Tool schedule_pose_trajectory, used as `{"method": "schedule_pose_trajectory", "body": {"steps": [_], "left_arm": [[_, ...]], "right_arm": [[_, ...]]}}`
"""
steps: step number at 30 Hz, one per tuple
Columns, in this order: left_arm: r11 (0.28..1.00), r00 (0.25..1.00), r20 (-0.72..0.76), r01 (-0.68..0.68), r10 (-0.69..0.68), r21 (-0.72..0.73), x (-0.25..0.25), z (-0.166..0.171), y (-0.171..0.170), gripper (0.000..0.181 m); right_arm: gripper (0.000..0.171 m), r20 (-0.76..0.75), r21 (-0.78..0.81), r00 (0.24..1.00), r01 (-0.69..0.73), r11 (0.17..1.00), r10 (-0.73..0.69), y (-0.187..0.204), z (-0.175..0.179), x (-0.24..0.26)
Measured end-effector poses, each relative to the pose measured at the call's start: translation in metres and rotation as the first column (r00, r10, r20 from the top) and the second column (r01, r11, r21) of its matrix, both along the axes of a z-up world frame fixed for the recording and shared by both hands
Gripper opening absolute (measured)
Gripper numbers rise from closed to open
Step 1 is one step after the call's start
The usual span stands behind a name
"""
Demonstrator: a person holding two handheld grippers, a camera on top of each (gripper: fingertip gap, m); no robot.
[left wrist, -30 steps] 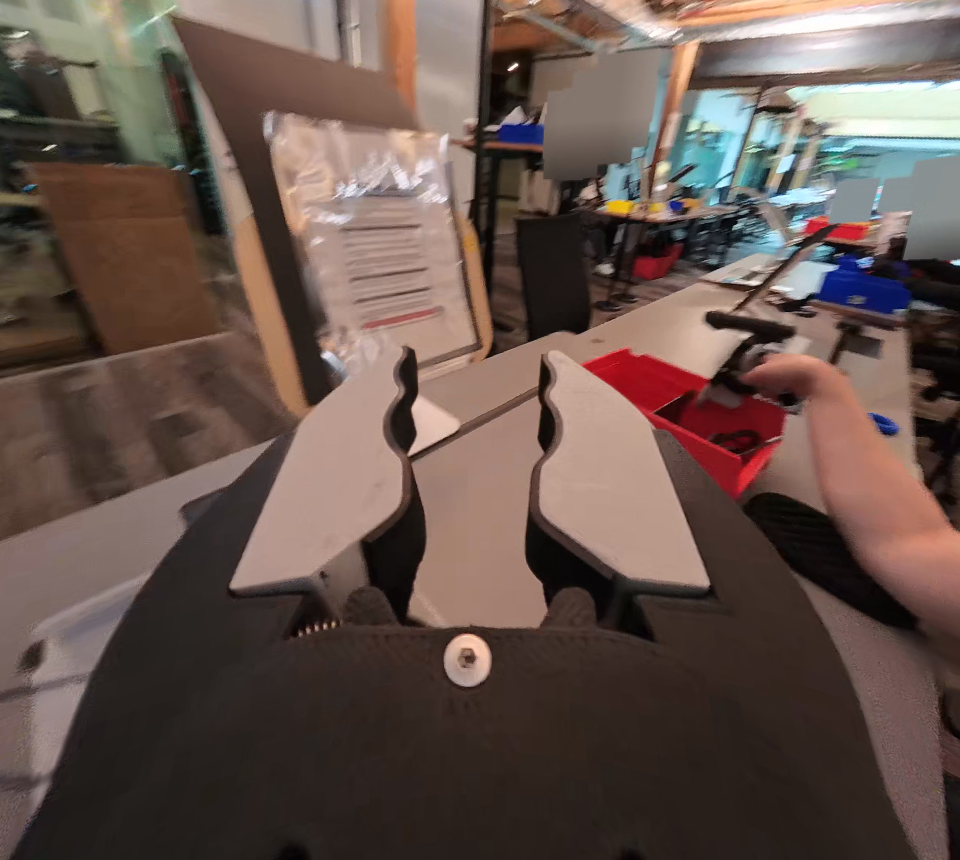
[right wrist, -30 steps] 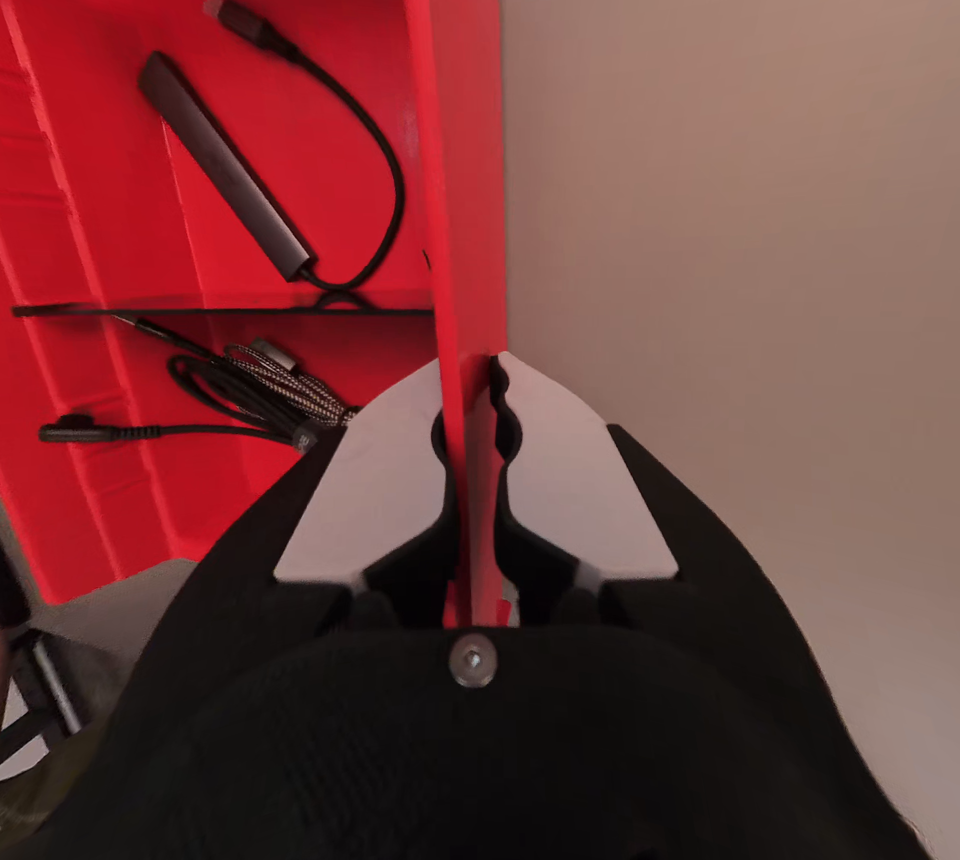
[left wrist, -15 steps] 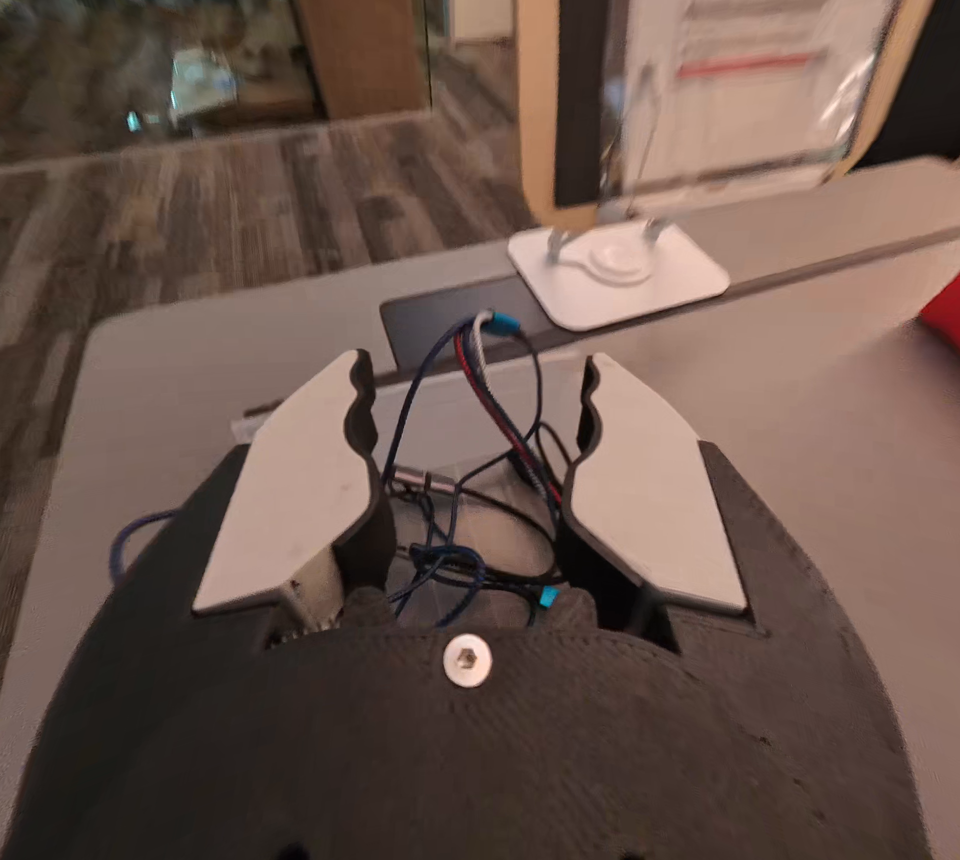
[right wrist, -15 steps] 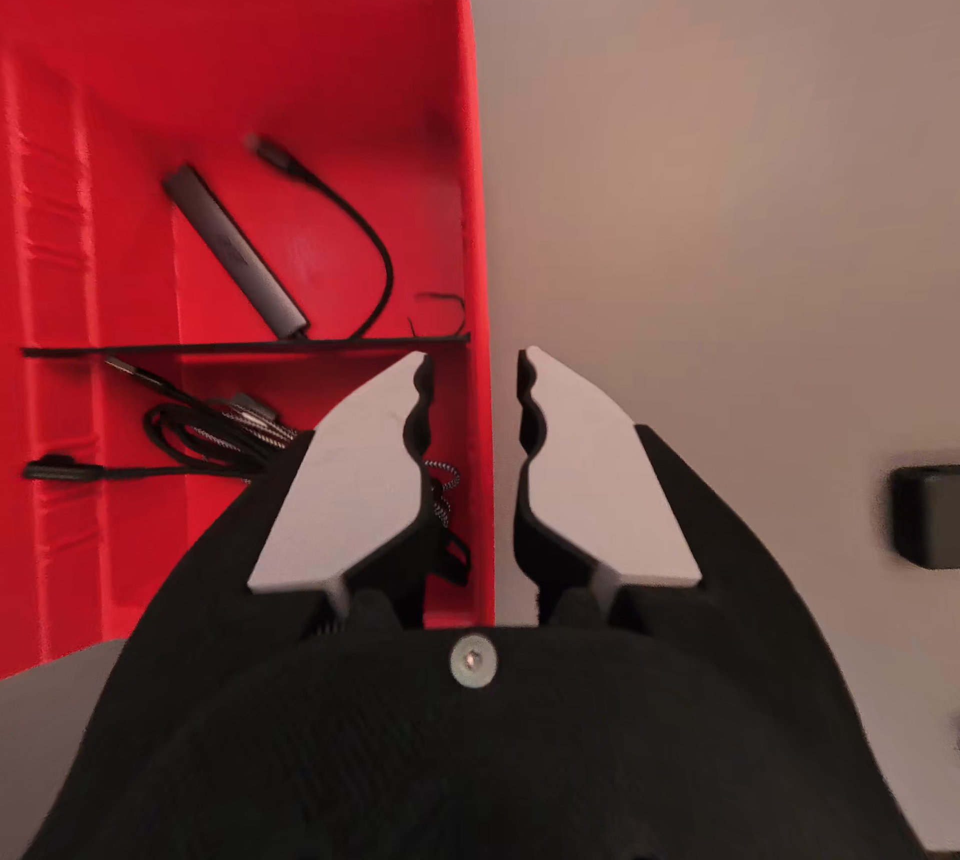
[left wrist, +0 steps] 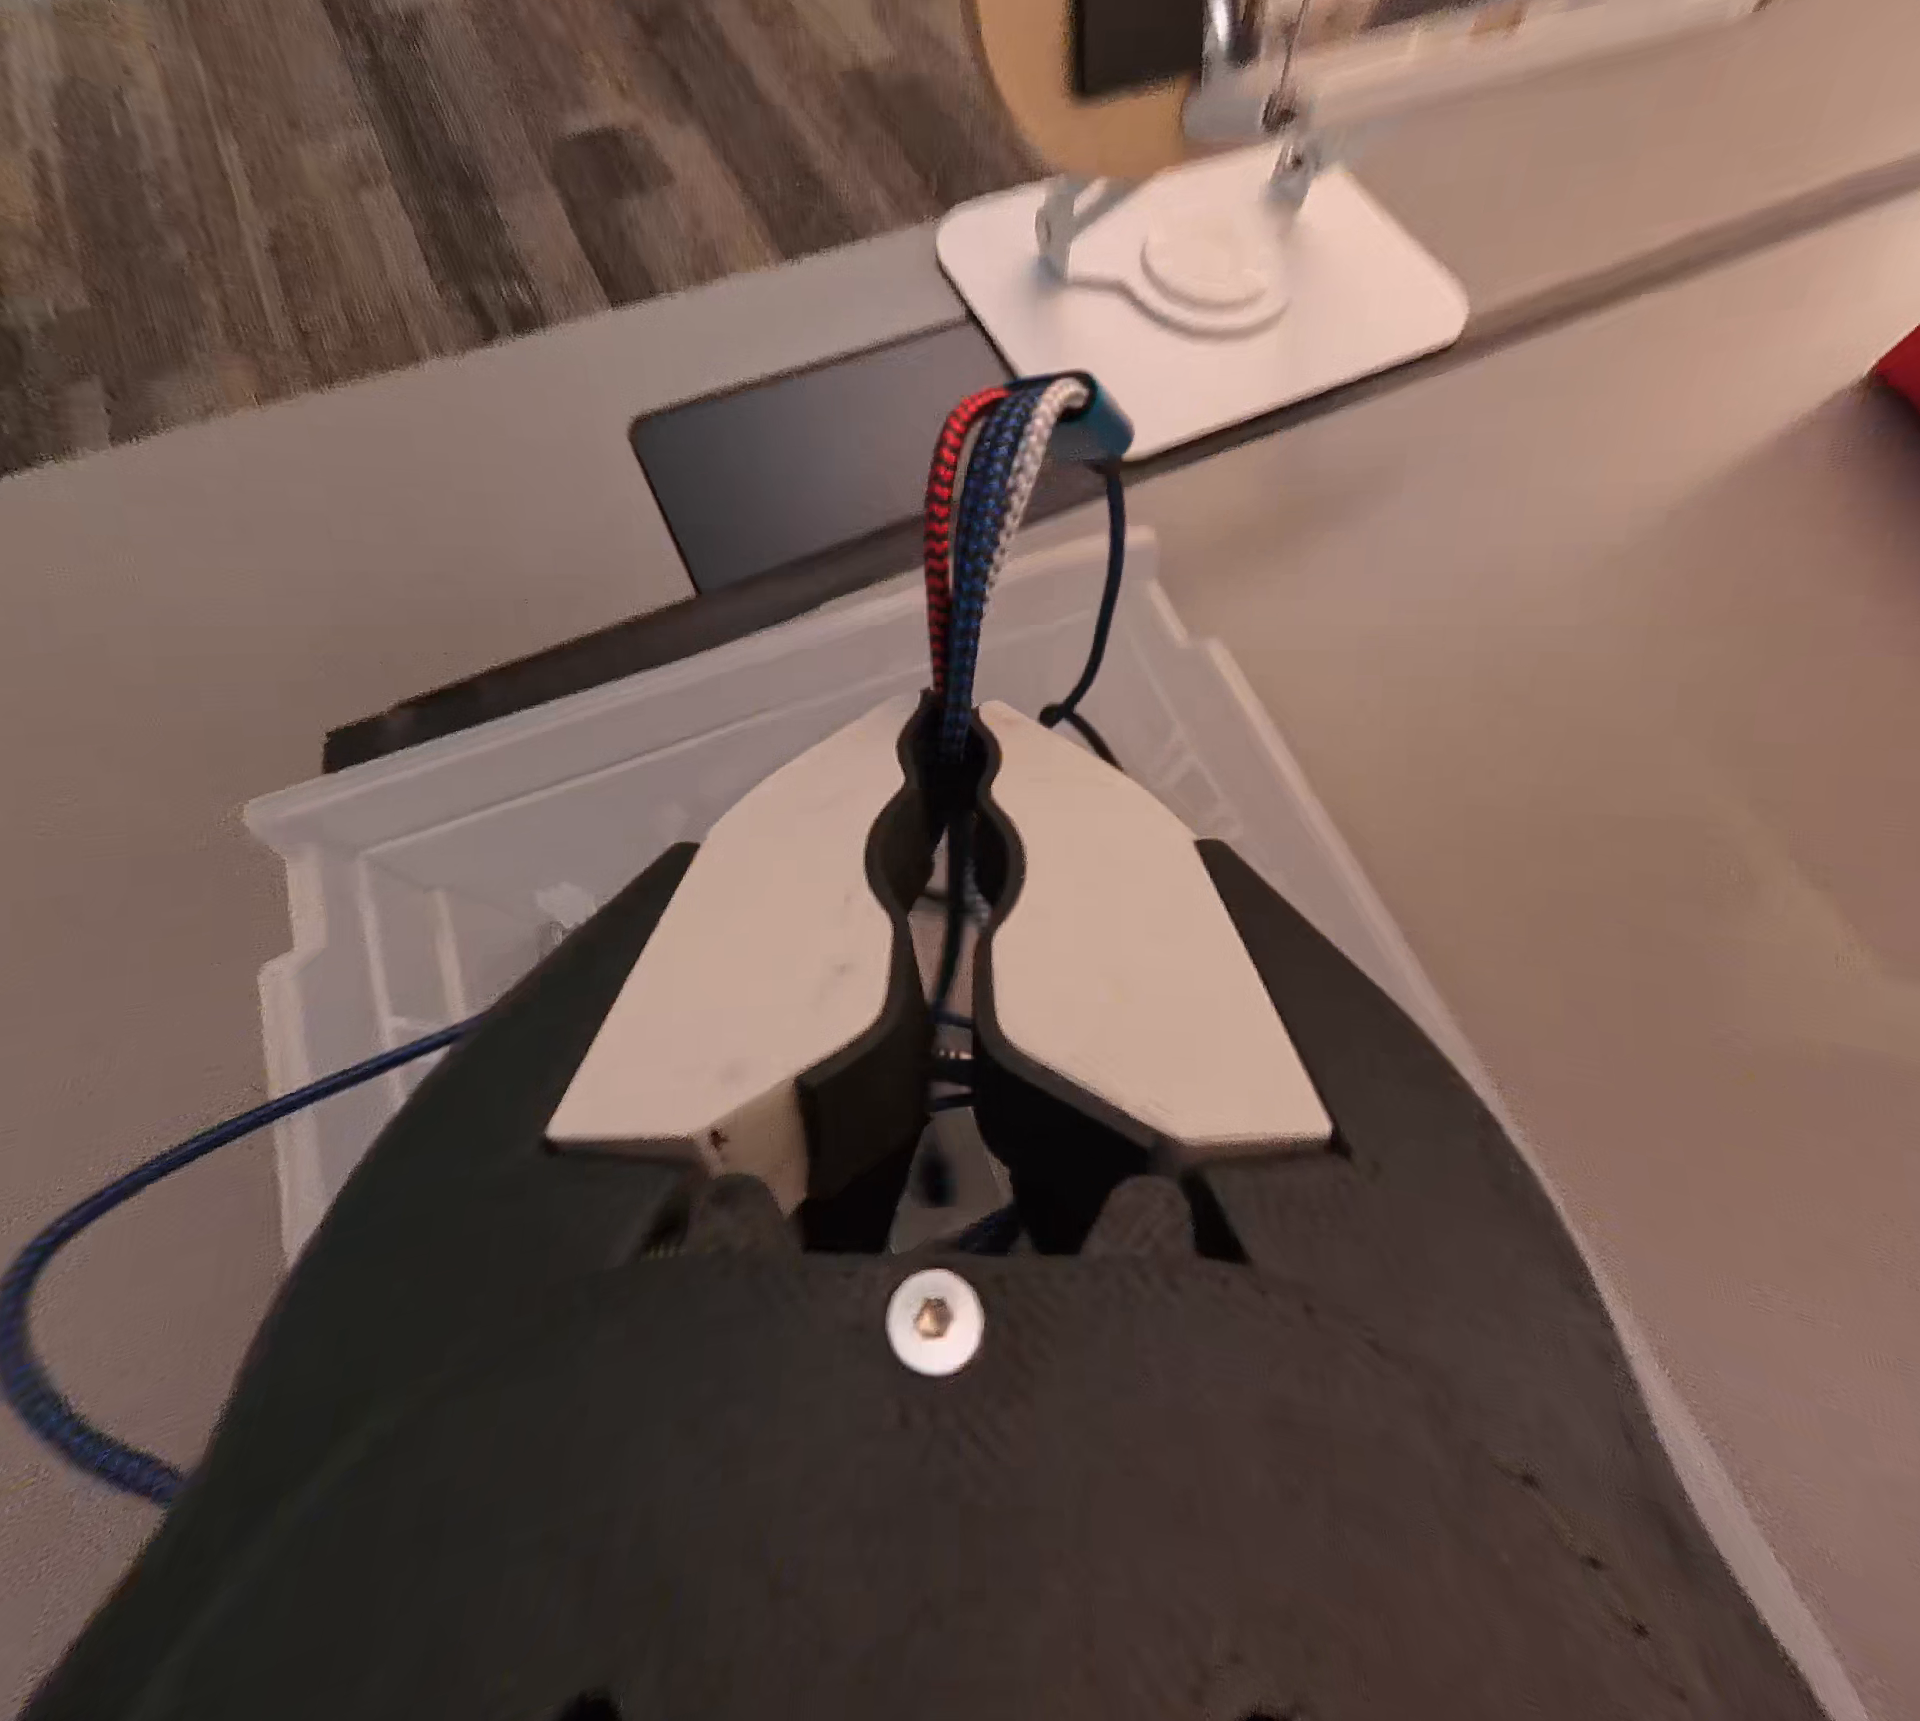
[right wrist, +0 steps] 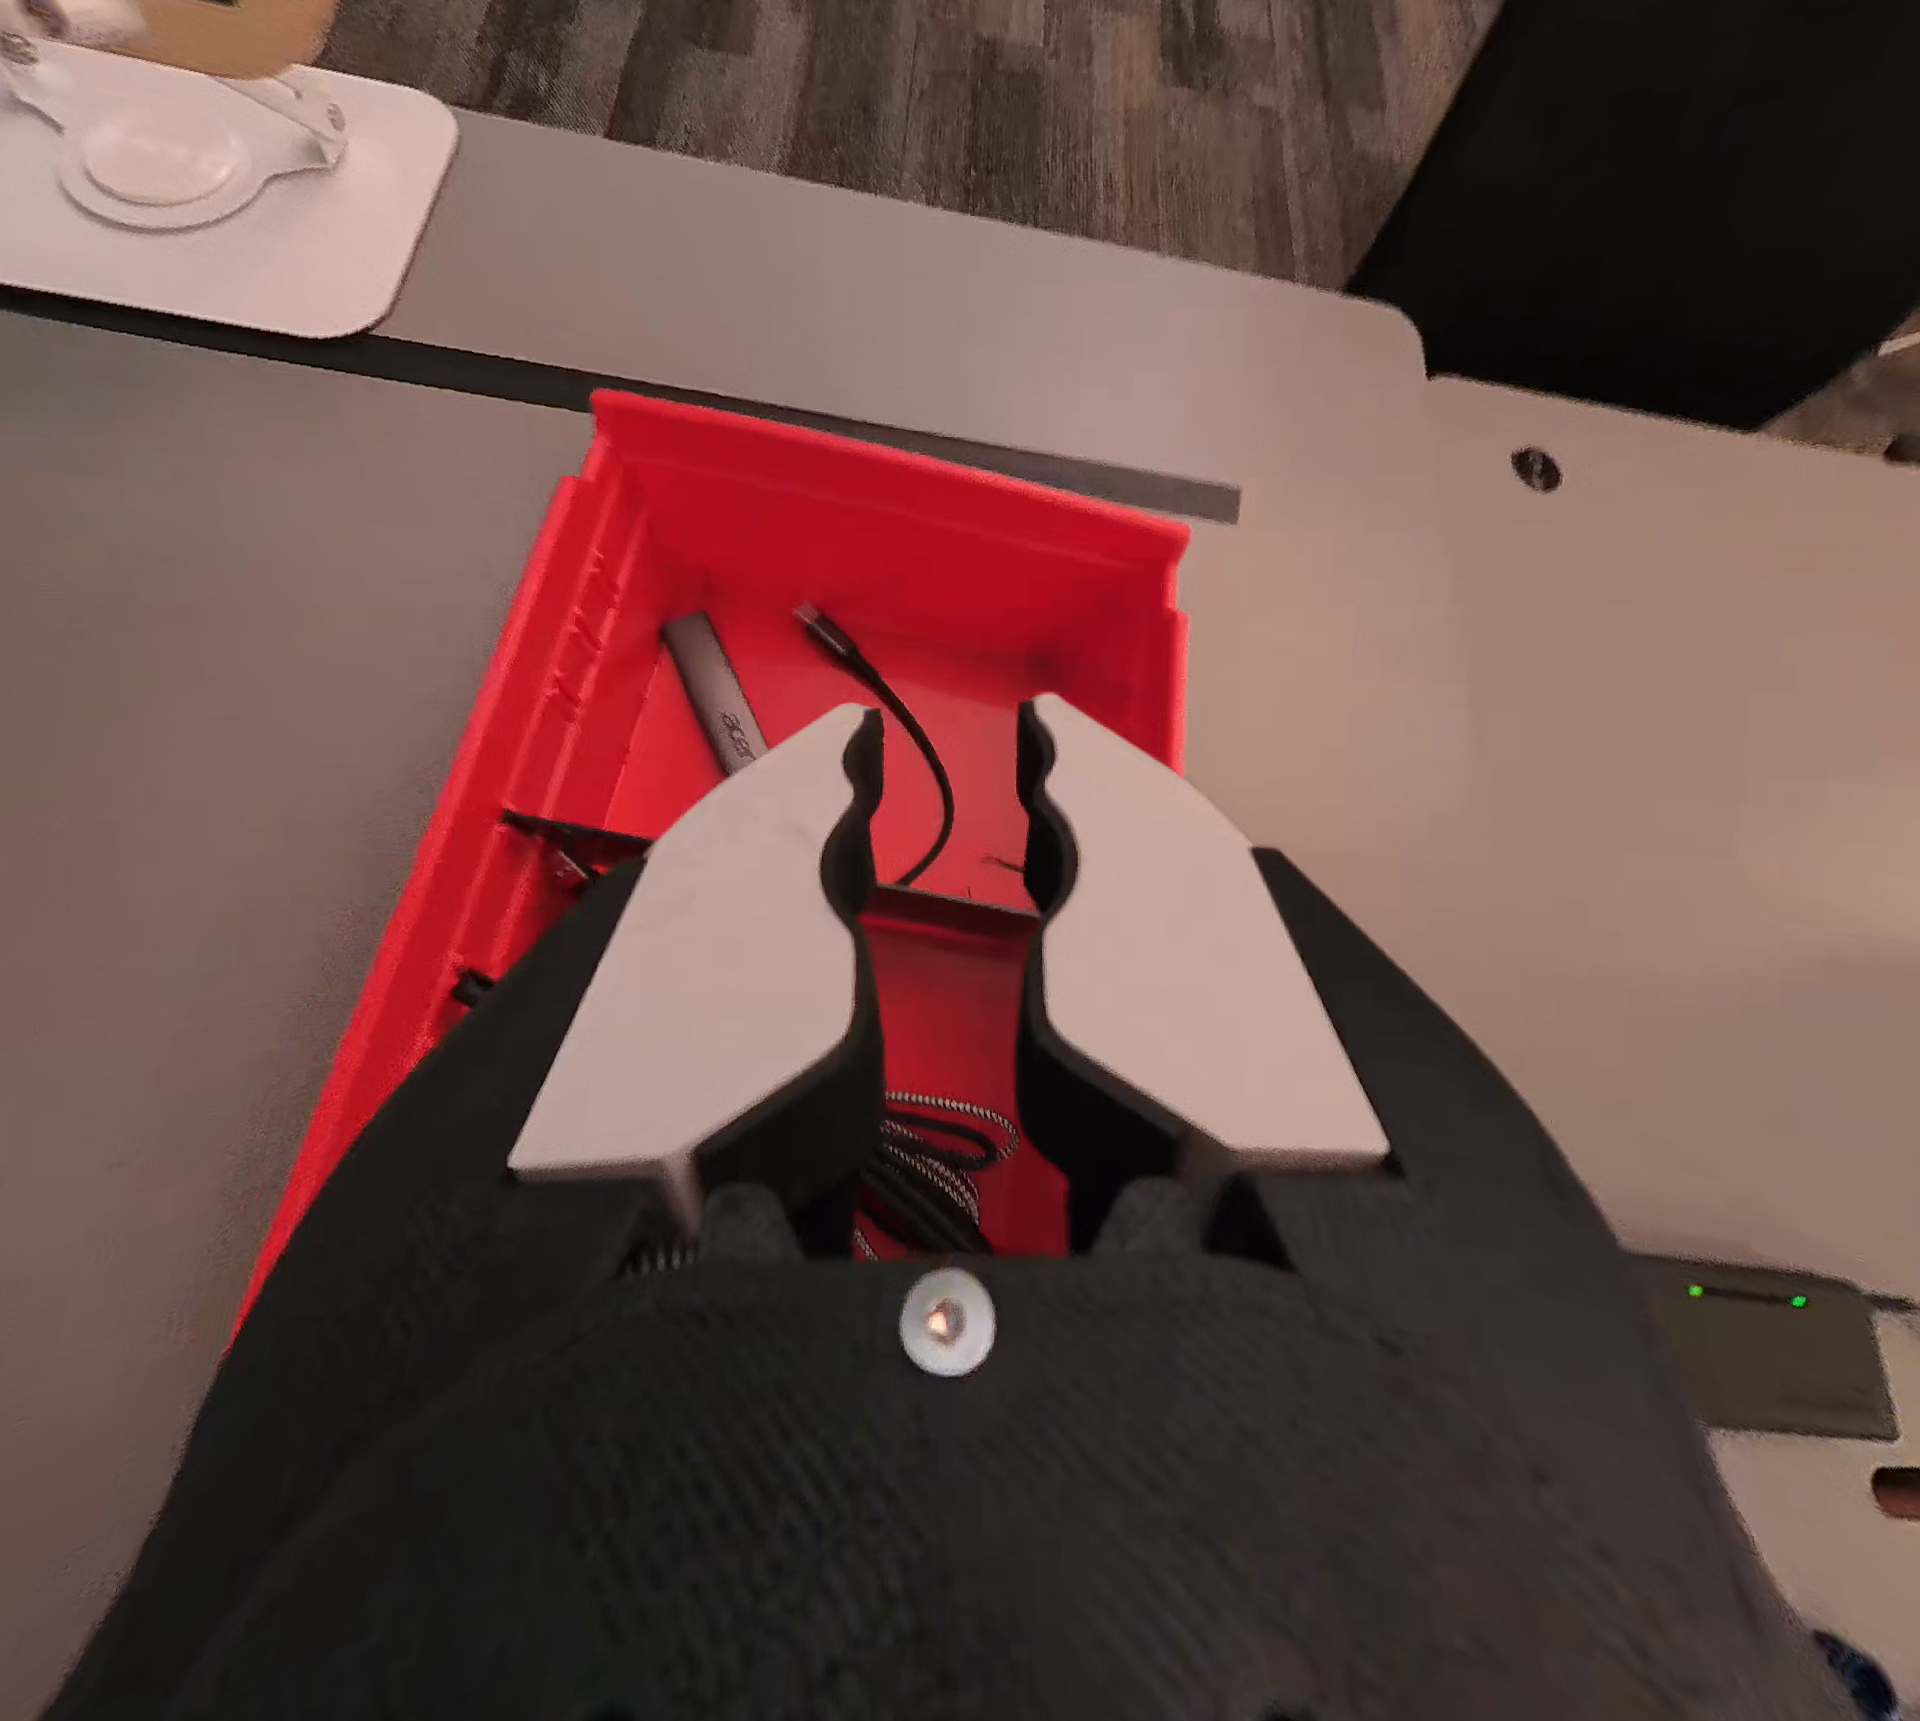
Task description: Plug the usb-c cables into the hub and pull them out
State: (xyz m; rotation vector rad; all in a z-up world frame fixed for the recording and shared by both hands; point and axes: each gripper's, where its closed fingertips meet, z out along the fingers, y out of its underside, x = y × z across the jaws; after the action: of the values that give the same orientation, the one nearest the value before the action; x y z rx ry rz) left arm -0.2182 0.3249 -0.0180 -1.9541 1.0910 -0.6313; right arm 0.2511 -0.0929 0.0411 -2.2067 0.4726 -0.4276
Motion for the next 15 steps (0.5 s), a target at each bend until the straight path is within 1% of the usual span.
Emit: {"method": "schedule_pose_trajectory", "body": {"steps": [1,4,6,7,9,11,13,15], "left_arm": [[1.000,0.999,0.047,-0.010,0.009,0.017,-0.004,0.013,-0.001,0.000],[0.996,0.976,0.220,-0.016,-0.002,0.084,-0.016,0.062,-0.012,0.001],[0.992,0.930,0.361,0.019,-0.063,0.124,-0.020,0.101,-0.032,0.002],[0.988,0.907,0.409,0.046,-0.104,0.148,-0.021,0.118,-0.045,0.001],[0.975,0.879,0.447,0.077,-0.165,0.210,-0.022,0.145,-0.069,0.001],[0.956,0.870,0.448,0.082,-0.206,0.280,-0.021,0.164,-0.090,0.000],[0.934,0.856,0.452,0.092,-0.252,0.346,-0.017,0.180,-0.113,0.000],[0.912,0.843,0.449,0.110,-0.297,0.396,-0.013,0.194,-0.136,0.000]], "right_arm": [[0.025,0.024,0.005,1.000,-0.019,1.000,0.019,0.006,0.005,-0.006],[0.023,0.106,0.026,0.989,-0.103,0.994,0.099,0.031,0.022,-0.032],[0.022,0.160,0.034,0.972,-0.178,0.983,0.171,0.051,0.030,-0.055],[0.021,0.184,0.035,0.961,-0.219,0.975,0.209,0.061,0.033,-0.067],[0.021,0.213,0.050,0.927,-0.327,0.944,0.309,0.085,0.038,-0.100],[0.022,0.228,0.093,0.859,-0.488,0.868,0.458,0.113,0.041,-0.147],[0.023,0.244,0.143,0.742,-0.665,0.733,0.625,0.137,0.041,-0.205],[0.029,0.254,0.181,0.611,-0.791,0.584,0.749,0.154,0.035,-0.265]]}}
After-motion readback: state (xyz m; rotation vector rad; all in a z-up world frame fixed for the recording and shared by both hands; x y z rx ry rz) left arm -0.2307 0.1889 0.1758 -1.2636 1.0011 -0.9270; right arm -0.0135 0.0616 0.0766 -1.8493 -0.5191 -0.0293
